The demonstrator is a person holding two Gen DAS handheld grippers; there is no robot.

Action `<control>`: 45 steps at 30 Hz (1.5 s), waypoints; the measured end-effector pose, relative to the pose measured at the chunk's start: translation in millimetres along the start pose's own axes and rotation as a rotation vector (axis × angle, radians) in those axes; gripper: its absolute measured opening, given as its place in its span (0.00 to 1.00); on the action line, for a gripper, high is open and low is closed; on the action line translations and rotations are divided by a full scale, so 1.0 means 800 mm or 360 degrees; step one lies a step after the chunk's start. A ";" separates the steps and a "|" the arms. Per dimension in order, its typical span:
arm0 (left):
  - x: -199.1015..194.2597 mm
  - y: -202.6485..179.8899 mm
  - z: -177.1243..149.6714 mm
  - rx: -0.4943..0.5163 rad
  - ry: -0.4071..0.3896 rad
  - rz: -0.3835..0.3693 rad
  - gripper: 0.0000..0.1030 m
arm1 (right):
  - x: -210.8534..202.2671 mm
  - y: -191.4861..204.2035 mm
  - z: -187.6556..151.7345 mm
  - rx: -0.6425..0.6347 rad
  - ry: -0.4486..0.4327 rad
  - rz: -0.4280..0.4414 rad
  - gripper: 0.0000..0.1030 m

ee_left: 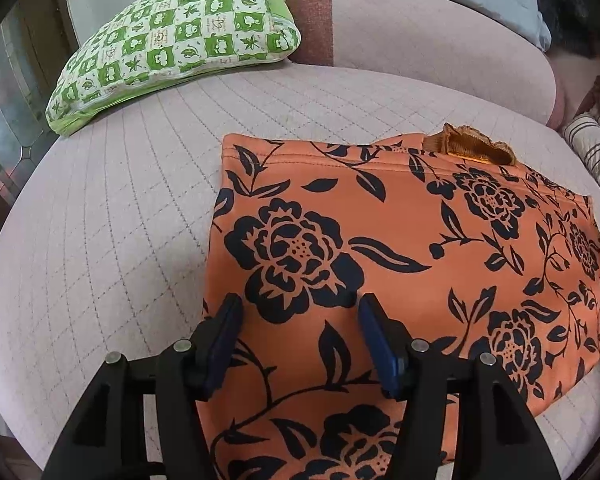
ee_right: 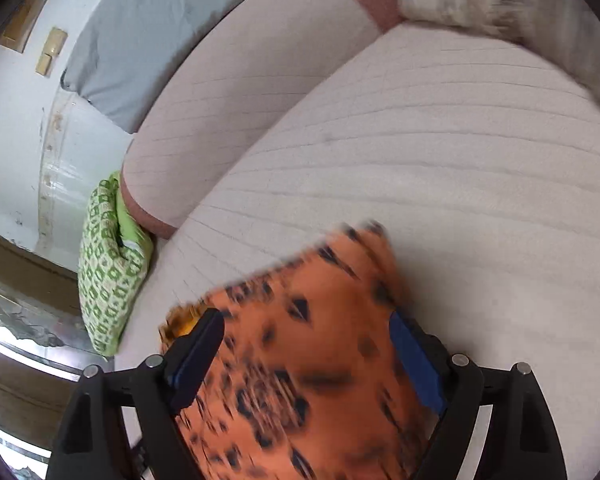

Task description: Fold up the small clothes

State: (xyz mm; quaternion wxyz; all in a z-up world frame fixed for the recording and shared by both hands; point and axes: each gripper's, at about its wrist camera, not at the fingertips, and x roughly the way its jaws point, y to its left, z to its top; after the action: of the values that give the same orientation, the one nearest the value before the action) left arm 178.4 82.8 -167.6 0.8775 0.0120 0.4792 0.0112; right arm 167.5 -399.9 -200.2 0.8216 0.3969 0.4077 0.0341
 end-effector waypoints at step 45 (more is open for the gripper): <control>-0.044 -0.130 -0.042 0.0253 -0.0164 -0.0033 0.67 | -0.014 -0.040 -0.105 0.0322 -0.0040 0.0072 0.15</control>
State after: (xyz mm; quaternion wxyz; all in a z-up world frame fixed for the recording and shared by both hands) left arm 131.8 -21.7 -159.2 0.8974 0.0771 0.4329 -0.0366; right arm 93.2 -373.5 -244.3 0.7814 0.4873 0.3898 0.0064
